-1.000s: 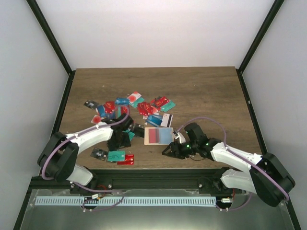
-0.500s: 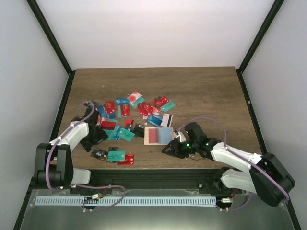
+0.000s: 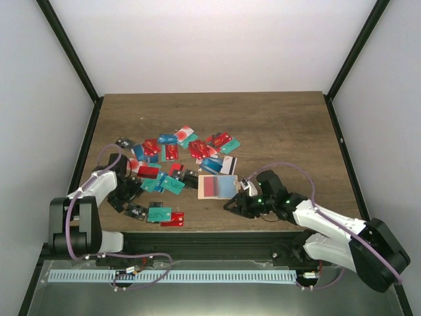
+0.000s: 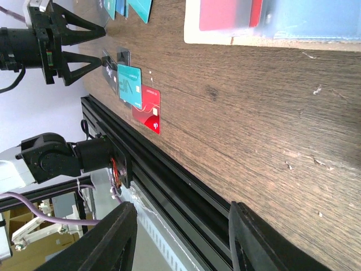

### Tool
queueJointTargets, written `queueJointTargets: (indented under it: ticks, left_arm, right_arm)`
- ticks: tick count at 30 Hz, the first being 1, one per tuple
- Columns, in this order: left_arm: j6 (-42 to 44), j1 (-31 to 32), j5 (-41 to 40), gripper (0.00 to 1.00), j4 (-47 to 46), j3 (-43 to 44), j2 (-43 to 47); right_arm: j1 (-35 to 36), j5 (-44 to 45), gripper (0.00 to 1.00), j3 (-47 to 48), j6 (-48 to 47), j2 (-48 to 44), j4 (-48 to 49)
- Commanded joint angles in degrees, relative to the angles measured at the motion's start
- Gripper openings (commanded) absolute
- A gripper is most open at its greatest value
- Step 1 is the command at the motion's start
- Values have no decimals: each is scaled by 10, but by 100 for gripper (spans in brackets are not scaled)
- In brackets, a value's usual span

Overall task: Put the credit cards into the card holder
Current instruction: Move the credit card to the center of the board.

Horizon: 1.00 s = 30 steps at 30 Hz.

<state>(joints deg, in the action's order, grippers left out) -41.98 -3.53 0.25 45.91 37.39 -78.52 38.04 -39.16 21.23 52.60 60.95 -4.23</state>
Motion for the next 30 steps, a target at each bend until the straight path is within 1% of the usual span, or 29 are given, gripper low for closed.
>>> queueJointTargets:
  ticks: [1, 6, 8, 12, 17, 24, 30]
  left_arm:
    - [-28, 45, 73, 74, -37, -50, -8]
    - [-64, 122, 85, 70, -47, -82, 10]
    - [-77, 162, 87, 68, -49, -89, 10]
    - [-102, 222, 88, 67, -57, -95, 9]
    - [-118, 285, 92, 63, -65, -88, -9]
    - [-145, 376, 98, 62, -76, -80, -35]
    - [-208, 461, 117, 62, -101, -81, -37]
  right_arm:
    - [5, 9, 47, -15, 9, -13, 2]
    - [5, 8, 47, -20, 12, -11, 13]
    - [5, 8, 47, -19, 11, -7, 16]
    - [5, 6, 47, -18, 11, -3, 22]
    - [5, 6, 47, -18, 9, -3, 21]
    - [5, 7, 47, -22, 11, -11, 17]
    - [5, 10, 47, -27, 17, -12, 21]
